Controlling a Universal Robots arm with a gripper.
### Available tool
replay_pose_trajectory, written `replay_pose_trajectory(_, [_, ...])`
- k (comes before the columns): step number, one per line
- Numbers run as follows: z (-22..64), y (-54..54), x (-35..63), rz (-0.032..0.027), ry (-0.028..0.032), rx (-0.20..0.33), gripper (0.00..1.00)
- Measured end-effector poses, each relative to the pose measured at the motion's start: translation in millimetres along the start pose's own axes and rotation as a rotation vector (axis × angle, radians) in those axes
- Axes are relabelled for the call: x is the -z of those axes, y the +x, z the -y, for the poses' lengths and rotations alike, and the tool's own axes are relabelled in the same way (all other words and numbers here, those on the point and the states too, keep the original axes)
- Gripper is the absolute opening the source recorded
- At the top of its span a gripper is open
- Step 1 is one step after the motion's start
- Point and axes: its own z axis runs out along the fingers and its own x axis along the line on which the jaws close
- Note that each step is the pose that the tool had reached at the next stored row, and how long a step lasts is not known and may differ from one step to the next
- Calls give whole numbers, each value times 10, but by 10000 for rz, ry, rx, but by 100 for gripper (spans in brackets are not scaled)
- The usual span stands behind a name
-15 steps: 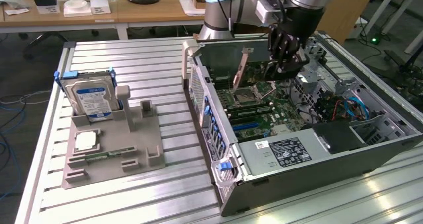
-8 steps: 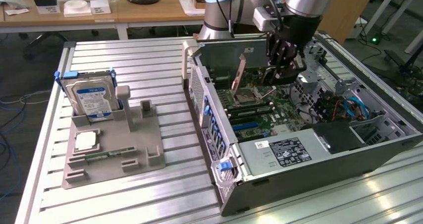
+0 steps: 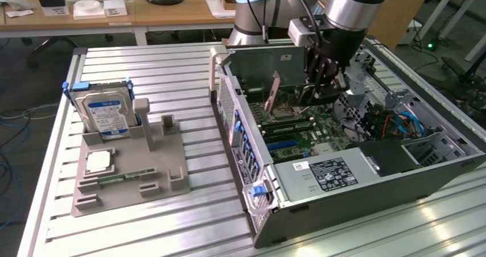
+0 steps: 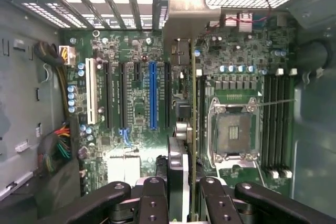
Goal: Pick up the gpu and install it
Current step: 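Insert the gpu into the slot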
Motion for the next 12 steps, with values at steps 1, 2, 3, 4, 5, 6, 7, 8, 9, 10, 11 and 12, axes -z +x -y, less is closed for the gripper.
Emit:
replay_pose_trajectory(1, [-18, 4, -17, -2, -1, 1, 28])
replay_pose_trajectory(2, [-42, 7, -35, -3, -1, 2, 28])
replay_pose_trajectory(3, [-70, 10, -51, -2, -1, 2, 28])
replay_pose_trajectory(4, [-87, 13, -68, -2, -1, 2, 28])
replay_pose_trajectory(5, [-94, 18, -84, -2, -2, 1, 28])
replay_pose_trajectory(6, [-96, 30, -95, -4, -2, 3, 28])
replay_pose_trajectory(7, [-97, 49, -105, -4, -2, 4, 28])
replay_pose_trajectory(8, [-99, 74, -114, -3, -2, 3, 28])
replay_pose_trajectory(9, [-99, 97, -126, -2, -2, 3, 28])
replay_pose_trajectory(10, [-102, 114, -139, -2, -2, 3, 28])
replay_pose_trajectory(11, [-110, 123, -157, 1, 0, 0, 28])
replay_pose_trajectory(12, [-126, 127, -174, 0, -1, 6, 28])
